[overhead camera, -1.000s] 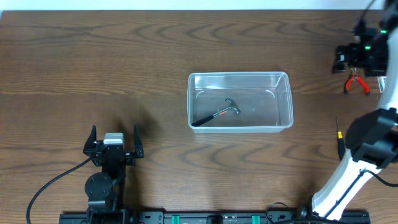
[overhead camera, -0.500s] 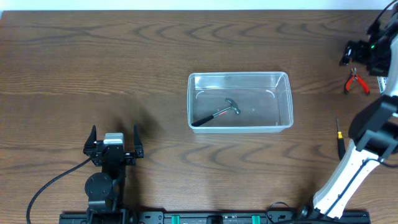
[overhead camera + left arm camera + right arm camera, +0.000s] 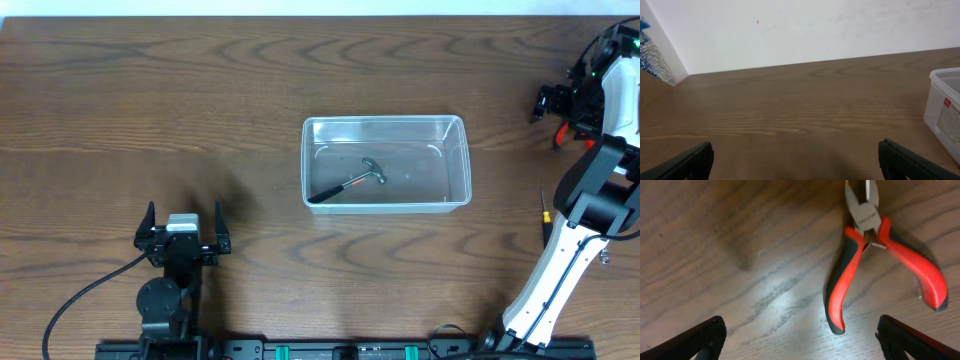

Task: Pack container
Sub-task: 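Move the right gripper back right toward the red-black pliers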

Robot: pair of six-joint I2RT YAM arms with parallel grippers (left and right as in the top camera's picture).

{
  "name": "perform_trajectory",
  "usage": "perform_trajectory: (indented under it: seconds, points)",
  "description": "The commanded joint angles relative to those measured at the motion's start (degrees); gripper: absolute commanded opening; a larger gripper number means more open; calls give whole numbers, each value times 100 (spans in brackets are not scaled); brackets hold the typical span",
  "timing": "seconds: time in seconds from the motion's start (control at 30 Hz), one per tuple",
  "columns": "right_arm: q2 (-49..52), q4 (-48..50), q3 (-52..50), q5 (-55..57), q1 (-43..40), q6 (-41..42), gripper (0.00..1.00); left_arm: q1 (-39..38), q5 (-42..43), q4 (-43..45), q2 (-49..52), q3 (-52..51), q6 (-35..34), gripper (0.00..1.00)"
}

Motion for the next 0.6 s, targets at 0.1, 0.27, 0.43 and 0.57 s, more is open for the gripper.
perform_trajectory:
  seconds: [0.1, 0.27, 0.43, 0.57]
  points:
    - [-79, 116, 35, 44, -26, 114, 98, -7, -28, -101, -31, -170, -31, 98]
    - [-79, 170, 35, 44, -26, 127, 99, -7, -28, -101, -31, -170, -31, 98]
    - [-79, 195, 33, 173, -26, 498, 99, -7, -28, -101, -31, -170, -31, 98]
    - [-79, 249, 33, 173, -26, 505, 99, -7, -28, -98, -31, -170, -31, 98]
